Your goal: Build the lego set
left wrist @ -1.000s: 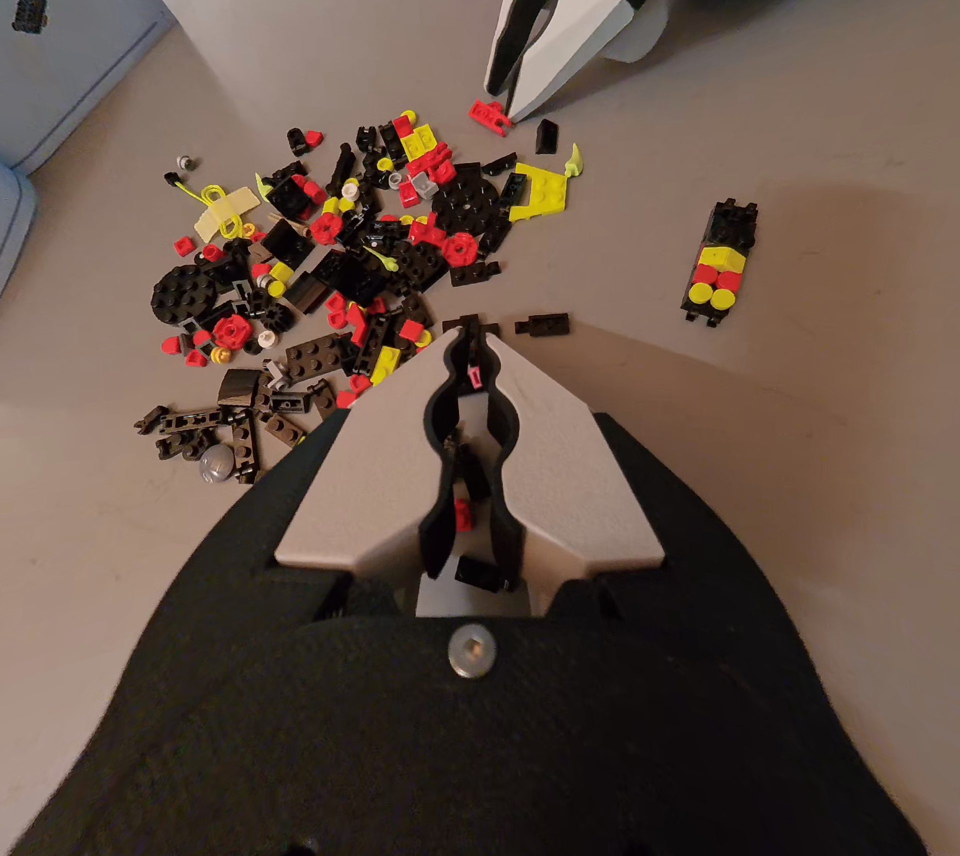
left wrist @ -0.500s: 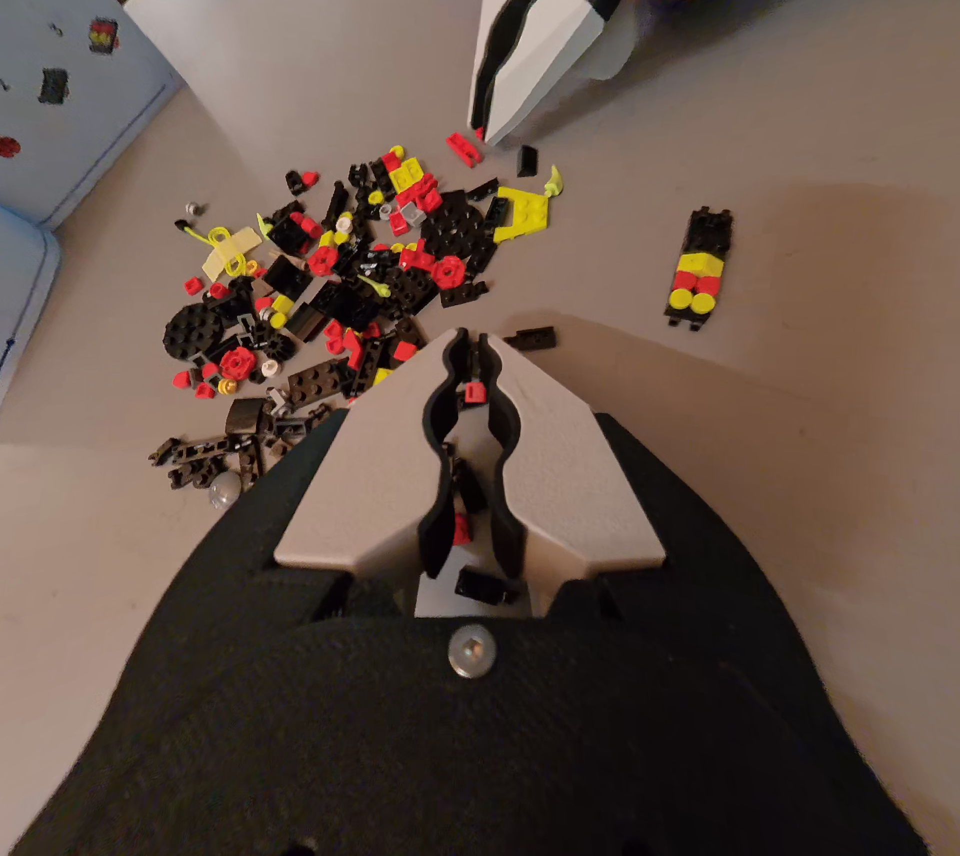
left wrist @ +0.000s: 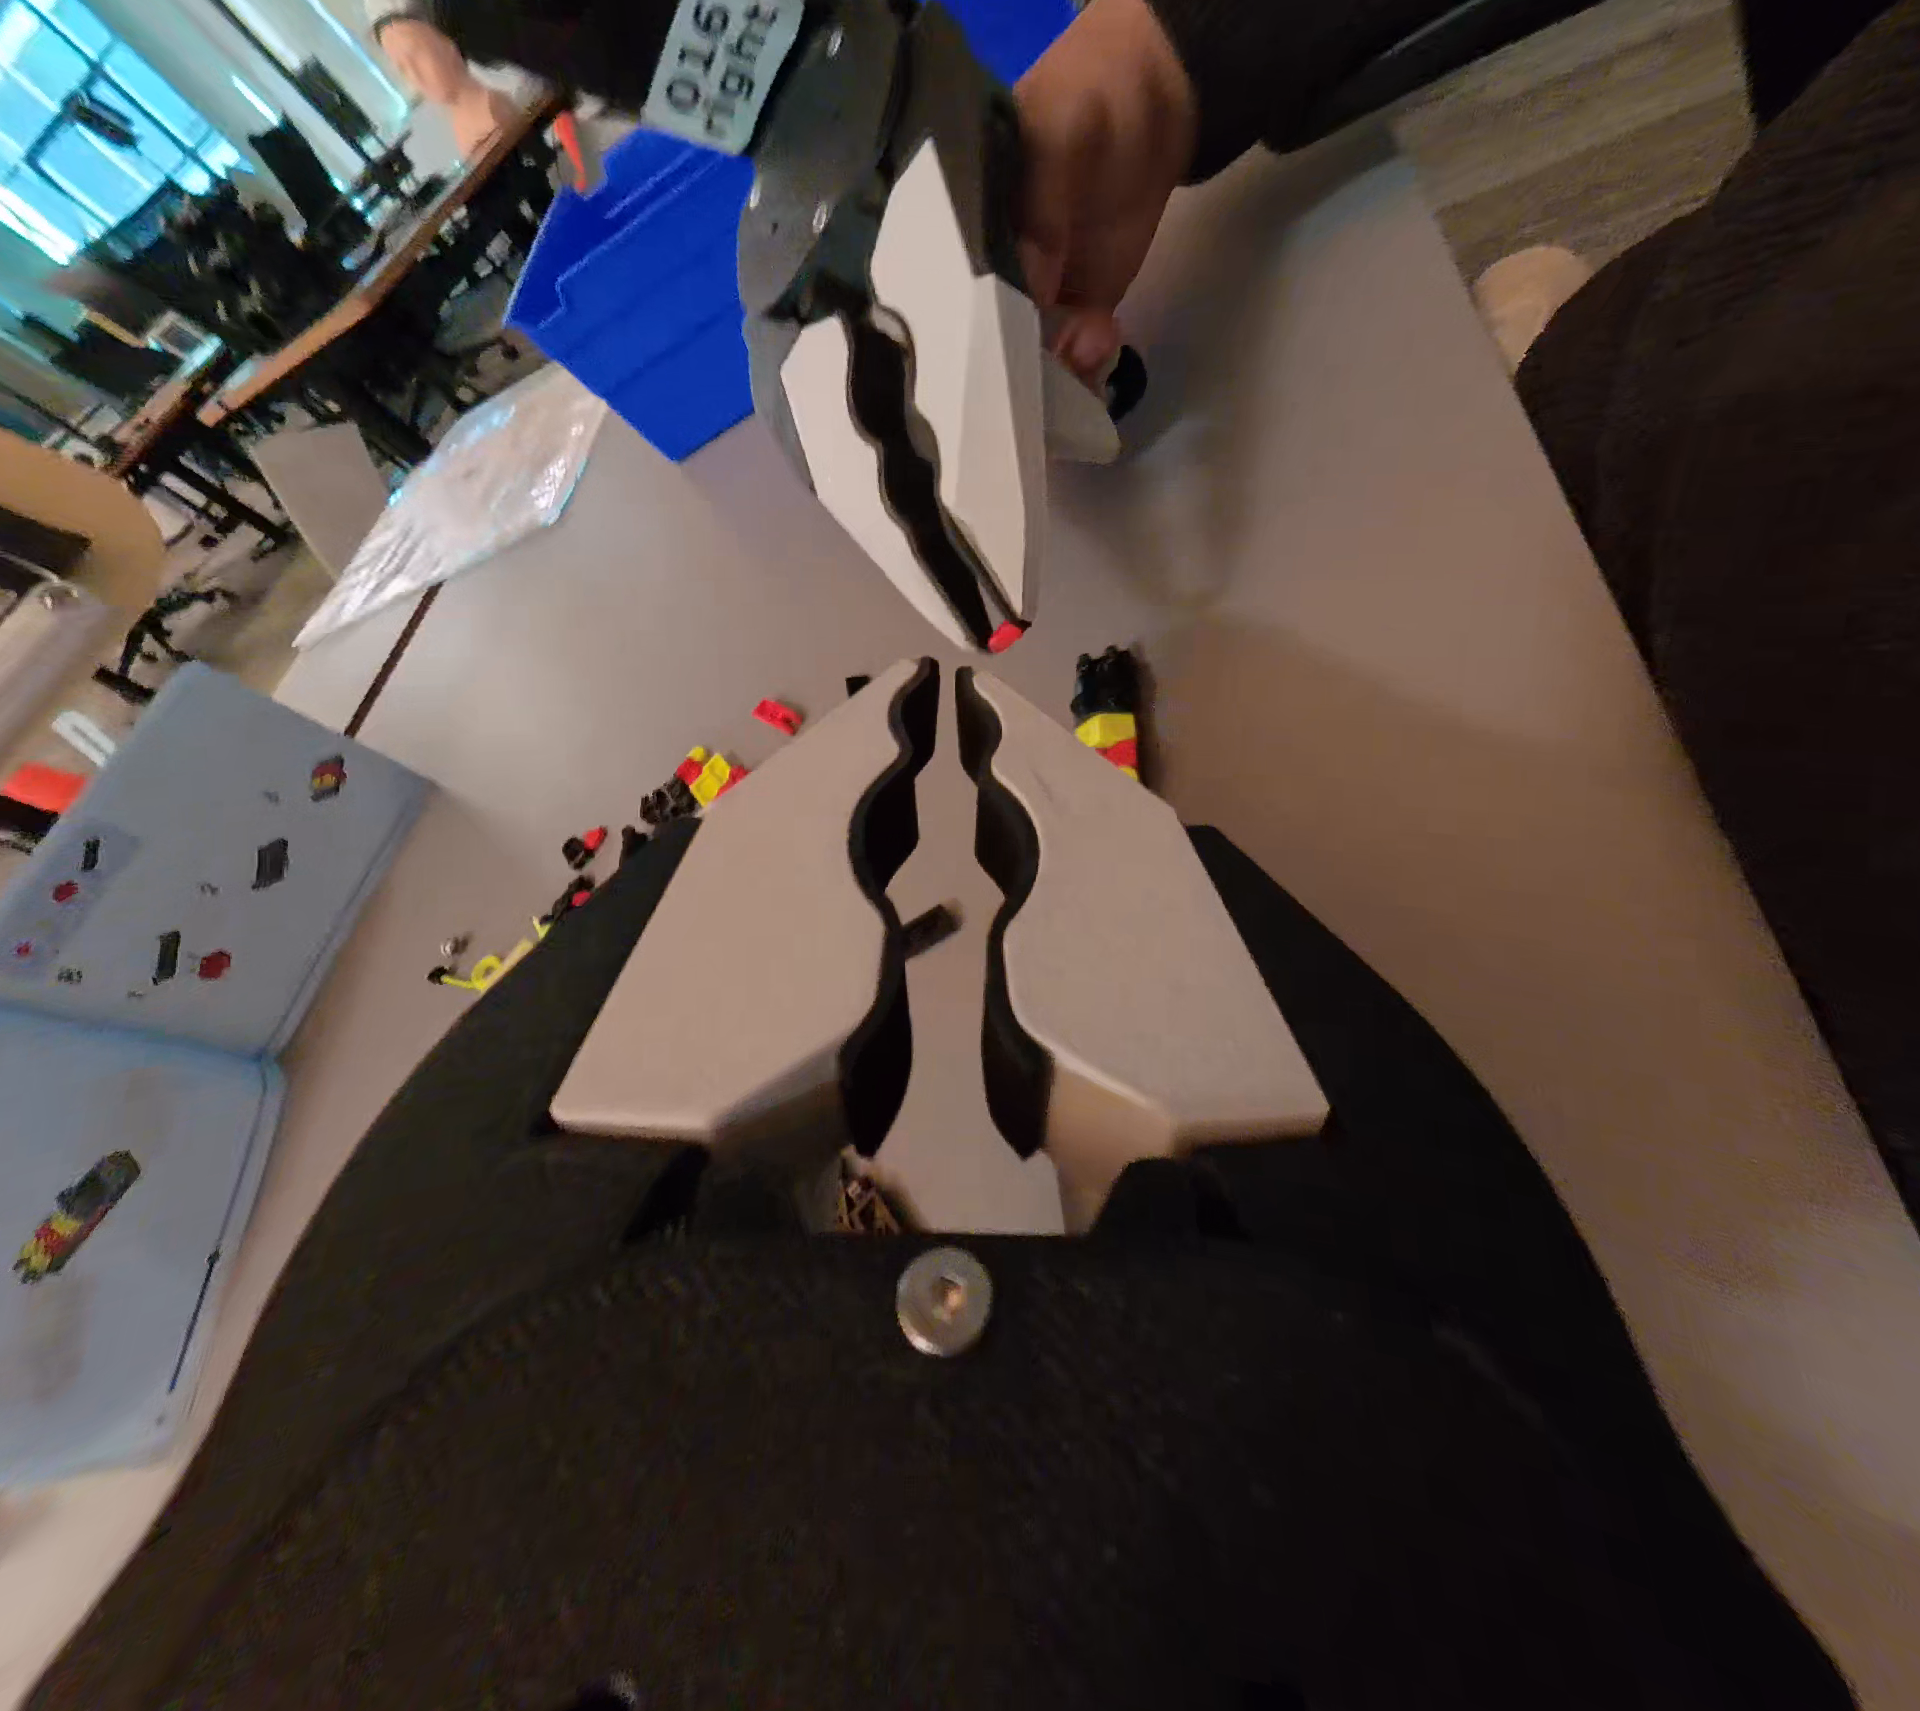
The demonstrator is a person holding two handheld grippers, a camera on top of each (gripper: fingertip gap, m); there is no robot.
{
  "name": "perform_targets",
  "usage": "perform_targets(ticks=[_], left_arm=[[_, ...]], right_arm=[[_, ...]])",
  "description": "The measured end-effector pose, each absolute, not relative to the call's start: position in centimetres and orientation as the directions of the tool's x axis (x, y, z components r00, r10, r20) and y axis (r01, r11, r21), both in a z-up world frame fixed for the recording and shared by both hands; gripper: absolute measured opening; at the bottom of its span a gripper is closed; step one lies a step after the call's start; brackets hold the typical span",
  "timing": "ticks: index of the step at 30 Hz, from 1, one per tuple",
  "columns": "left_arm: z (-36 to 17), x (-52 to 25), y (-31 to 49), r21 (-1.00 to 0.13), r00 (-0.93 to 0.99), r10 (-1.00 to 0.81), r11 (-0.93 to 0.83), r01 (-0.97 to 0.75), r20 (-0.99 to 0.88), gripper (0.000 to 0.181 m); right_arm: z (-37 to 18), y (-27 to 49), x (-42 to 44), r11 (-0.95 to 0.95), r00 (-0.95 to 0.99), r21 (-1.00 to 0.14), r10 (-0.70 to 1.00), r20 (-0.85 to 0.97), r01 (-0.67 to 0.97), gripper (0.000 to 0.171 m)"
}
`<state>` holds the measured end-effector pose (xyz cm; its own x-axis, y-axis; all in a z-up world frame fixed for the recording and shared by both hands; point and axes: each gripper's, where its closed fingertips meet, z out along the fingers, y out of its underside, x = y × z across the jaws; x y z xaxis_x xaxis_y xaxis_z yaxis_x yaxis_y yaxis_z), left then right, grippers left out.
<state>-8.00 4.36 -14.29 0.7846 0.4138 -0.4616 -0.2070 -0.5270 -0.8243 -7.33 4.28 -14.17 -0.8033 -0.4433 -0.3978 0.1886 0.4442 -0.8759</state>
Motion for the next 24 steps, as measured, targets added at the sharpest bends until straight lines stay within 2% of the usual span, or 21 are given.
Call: perform_targets(ticks=[1,4,8,21,22,24], left_arm=[[-14.2,-7.8,4.5,-0.824,0.79,0.402,-0.524,-0.217,-0.463,0.002],[-14.1,-7.4,4.8,-0.823,0.795,0.386,-0.519,-0.232,-0.468,0.007],[-14.0,-7.4,4.9,-0.81,0.781,0.379,-0.527,-0.258,-0.495,0.009],[-13.7,-7.2,5.3,-0.826,0.785,0.387,-0.499,-0.263,-0.483,0.001],[-13.8,-7.3,5.2,-0.825,0.783,0.393,-0.504,-0.255,-0.482,0.001],[-13.8,-7.9,5.0,-0.836,0.775,0.43,-0.502,-0.221,-0.463,0.001]], right_arm=[[-14.0,4.2,-7.1,0.449,-0.78,-0.864,-0.448,-0.437,0.226,0.006],[-13.6,4.0,-7.0,0.46,-0.731,-0.835,-0.451,-0.512,0.301,0.006],[-13.5,4.1,-7.1,0.468,-0.72,-0.824,-0.446,-0.533,0.32,0.006],[-13.1,3.9,-7.0,0.498,-0.64,-0.757,-0.427,-0.638,0.422,0.007],[-13.2,3.9,-7.1,0.496,-0.647,-0.761,-0.425,-0.633,0.419,0.008],[-13.6,3.5,-8.1,0.47,-0.712,-0.789,-0.386,-0.586,0.395,0.028]])
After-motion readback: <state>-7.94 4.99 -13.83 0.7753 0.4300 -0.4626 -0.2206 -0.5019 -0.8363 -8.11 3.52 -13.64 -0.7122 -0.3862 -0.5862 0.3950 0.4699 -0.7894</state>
